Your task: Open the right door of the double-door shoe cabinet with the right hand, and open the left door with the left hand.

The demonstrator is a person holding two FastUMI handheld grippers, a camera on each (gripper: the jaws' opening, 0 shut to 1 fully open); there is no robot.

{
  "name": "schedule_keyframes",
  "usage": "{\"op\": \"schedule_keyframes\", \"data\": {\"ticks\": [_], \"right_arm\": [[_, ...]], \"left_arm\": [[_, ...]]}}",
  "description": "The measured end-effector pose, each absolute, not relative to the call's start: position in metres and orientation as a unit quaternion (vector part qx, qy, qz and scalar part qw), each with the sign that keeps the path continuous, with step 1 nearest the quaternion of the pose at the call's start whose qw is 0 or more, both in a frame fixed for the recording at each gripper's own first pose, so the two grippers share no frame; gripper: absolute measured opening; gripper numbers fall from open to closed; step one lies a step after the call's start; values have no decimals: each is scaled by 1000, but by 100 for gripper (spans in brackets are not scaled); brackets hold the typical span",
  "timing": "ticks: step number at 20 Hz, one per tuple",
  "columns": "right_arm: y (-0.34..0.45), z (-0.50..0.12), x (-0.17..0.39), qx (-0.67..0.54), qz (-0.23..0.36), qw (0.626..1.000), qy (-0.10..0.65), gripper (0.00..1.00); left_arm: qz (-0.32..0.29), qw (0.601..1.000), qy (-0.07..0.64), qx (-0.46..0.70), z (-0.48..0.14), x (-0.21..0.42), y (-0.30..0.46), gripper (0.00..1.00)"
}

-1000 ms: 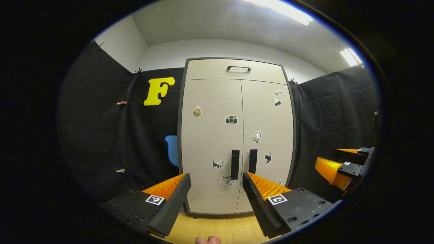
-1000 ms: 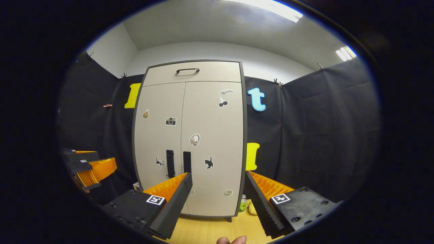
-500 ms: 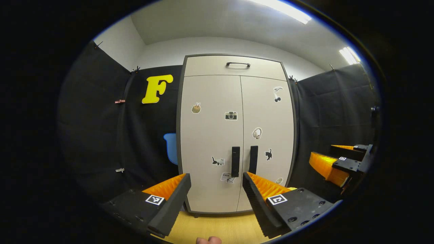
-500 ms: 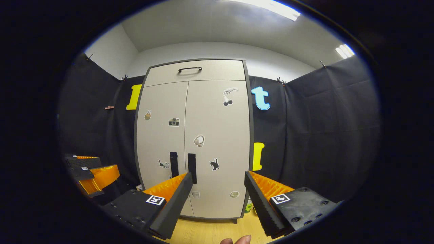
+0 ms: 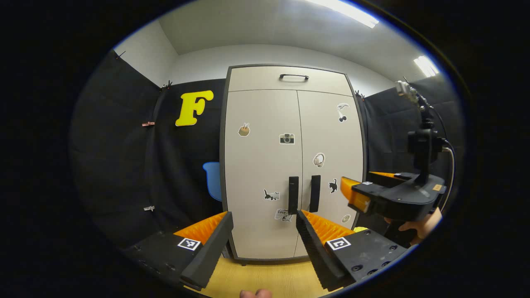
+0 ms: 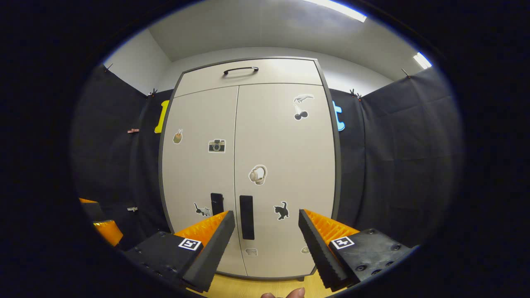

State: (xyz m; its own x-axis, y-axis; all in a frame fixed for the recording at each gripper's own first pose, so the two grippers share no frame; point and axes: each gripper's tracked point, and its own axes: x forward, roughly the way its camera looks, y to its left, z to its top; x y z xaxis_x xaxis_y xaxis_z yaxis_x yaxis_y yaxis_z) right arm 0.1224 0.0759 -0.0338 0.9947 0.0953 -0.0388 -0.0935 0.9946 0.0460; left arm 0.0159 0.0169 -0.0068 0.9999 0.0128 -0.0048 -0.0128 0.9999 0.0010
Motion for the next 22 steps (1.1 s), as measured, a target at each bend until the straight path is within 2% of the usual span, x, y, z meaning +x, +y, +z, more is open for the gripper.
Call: {"op": "schedule_keyframes", "data": {"ticks": [8,14,17,20,21,22], "right_arm": [[107,-79,185,-3,60,998,36,98],[118,-113,218,9,54,996,73,97],[119,-128,228,15,43,995,91,87],[120,-139,238,24,32,993,107,66],[119,-145,241,19,29,993,116,53],[121,-147,243,14,28,992,120,51]], "left_arm": [[12,1000,21,-2,-10,16,20,95],[24,999,31,-18,-15,22,27,95],[34,999,28,-21,-15,22,32,95],[33,998,34,-29,-17,24,41,95],[33,998,36,-30,-17,25,43,95],[33,998,38,-30,-19,26,43,95]]}}
